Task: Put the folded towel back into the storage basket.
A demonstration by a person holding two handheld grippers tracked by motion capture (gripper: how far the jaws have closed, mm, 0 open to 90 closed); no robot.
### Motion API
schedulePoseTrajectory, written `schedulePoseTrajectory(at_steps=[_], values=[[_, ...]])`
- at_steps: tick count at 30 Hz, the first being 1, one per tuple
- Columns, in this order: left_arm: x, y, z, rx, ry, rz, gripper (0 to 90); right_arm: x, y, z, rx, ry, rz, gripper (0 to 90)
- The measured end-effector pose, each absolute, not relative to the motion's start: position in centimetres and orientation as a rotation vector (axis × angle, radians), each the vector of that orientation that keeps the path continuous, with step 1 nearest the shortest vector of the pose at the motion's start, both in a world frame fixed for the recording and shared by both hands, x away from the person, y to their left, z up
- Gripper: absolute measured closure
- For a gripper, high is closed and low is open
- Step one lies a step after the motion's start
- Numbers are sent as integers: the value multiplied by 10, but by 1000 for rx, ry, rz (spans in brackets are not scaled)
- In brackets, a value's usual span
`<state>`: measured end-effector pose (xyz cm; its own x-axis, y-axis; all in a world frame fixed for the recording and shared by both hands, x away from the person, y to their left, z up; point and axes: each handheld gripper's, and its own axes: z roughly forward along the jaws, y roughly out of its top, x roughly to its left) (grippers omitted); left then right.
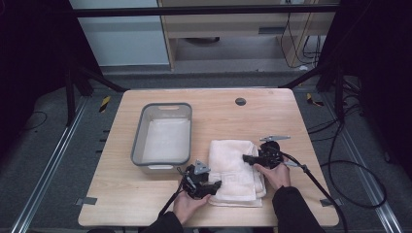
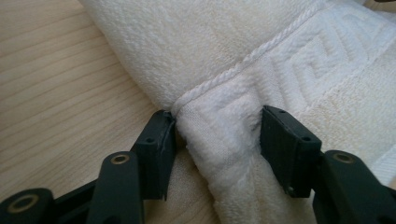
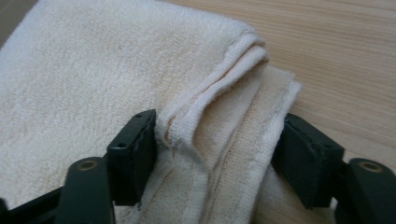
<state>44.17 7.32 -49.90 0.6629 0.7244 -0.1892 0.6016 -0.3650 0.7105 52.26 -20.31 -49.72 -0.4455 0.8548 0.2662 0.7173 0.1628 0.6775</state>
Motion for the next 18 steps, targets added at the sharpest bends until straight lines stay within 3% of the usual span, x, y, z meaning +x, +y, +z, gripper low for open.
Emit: schedulePoseTrajectory(at_steps=[10, 18], values=[[443, 73, -497, 2088, 1017, 133, 602, 523, -202, -496, 1601, 2300, 1243, 601], [442, 74, -494, 2077, 1011, 128, 722, 522, -202, -491, 1573, 2305, 1262, 683]])
